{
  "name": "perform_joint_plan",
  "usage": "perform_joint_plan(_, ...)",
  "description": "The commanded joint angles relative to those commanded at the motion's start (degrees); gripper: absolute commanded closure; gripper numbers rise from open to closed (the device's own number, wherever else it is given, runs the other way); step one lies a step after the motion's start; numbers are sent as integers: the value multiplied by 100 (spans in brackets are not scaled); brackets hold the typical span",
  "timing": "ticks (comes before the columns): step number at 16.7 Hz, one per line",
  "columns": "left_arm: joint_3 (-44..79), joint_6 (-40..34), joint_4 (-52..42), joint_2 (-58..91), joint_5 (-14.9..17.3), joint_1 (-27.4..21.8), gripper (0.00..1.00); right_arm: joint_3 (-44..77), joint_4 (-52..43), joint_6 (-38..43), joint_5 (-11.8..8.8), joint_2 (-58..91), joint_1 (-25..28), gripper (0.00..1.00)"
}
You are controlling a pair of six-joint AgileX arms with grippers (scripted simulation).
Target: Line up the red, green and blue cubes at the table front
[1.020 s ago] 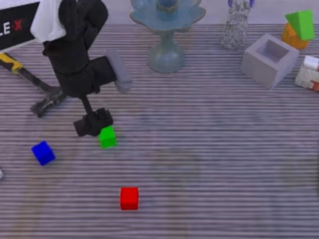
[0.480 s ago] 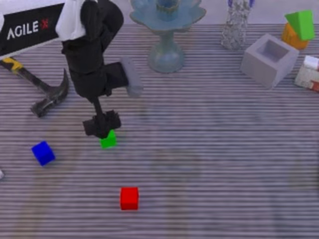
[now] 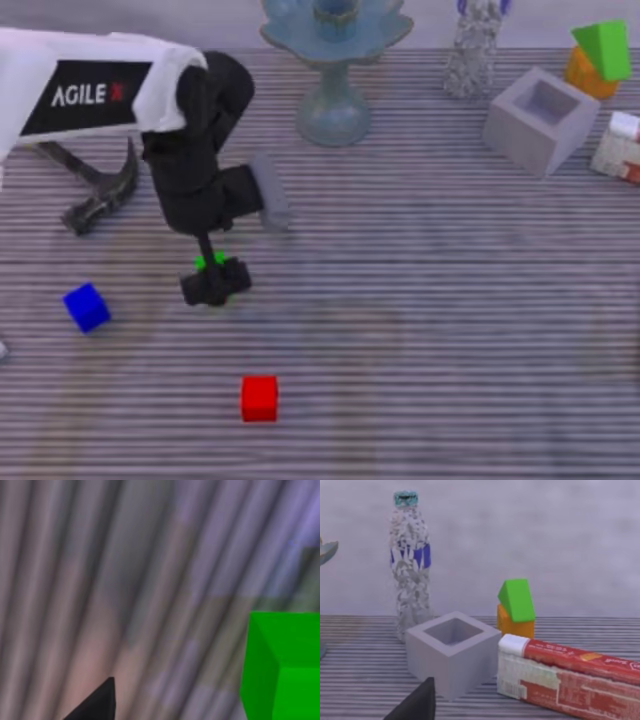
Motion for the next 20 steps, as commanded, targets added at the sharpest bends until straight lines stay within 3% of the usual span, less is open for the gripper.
perform_joint_plan(6, -217, 5, 333, 176, 2, -3, 0, 0, 0, 0, 0, 0, 0, 0)
perform_joint_plan(19, -217, 5, 333, 176, 2, -3, 98, 0, 0, 0, 0, 0, 0, 0)
perform_joint_plan(20, -217, 5, 333, 176, 2, -3, 100, 0, 0, 0, 0, 0, 0, 0)
